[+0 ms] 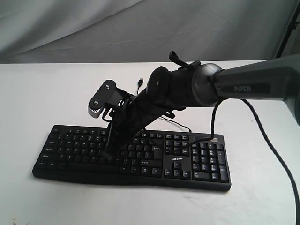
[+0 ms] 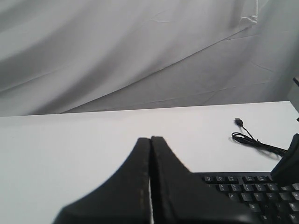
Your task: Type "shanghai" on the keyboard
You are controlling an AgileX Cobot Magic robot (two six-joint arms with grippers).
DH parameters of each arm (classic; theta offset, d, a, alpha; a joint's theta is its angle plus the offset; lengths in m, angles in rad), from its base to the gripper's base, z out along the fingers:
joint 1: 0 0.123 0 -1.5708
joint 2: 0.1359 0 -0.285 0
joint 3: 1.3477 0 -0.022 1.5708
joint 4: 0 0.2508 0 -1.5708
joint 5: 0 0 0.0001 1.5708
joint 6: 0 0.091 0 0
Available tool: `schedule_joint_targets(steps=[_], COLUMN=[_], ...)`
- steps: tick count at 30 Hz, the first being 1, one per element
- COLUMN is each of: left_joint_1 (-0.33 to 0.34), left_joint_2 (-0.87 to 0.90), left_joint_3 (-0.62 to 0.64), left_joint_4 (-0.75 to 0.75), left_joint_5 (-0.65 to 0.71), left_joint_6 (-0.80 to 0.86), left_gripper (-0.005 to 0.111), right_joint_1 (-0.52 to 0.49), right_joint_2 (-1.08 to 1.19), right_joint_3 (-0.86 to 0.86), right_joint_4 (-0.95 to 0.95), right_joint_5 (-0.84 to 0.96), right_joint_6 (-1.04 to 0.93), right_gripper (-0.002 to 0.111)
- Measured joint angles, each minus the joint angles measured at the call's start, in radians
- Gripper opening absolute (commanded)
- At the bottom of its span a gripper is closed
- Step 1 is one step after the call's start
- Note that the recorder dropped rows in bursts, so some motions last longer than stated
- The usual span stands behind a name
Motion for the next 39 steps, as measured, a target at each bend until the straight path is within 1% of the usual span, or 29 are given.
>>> schedule_joint_targets(steps=[15,39], left_joint_1=[0.0,0.0], left_joint_2=[0.0,0.0], left_joint_3=[0.0,0.0], left_joint_4=[0.0,0.0], left_joint_5=[0.0,0.0], left_joint_6=[0.0,0.0], left_gripper=[0.0,0.0], right_joint_1=[0.0,0.0], right_joint_2=[0.027,0.027], right_joint_3=[0.002,0.002], right_joint_4=[-0.027,-0.058], right_joint_5=[-0.021,0.0], right_joint_6=[0.009,0.018], right_gripper=[0.0,0.0])
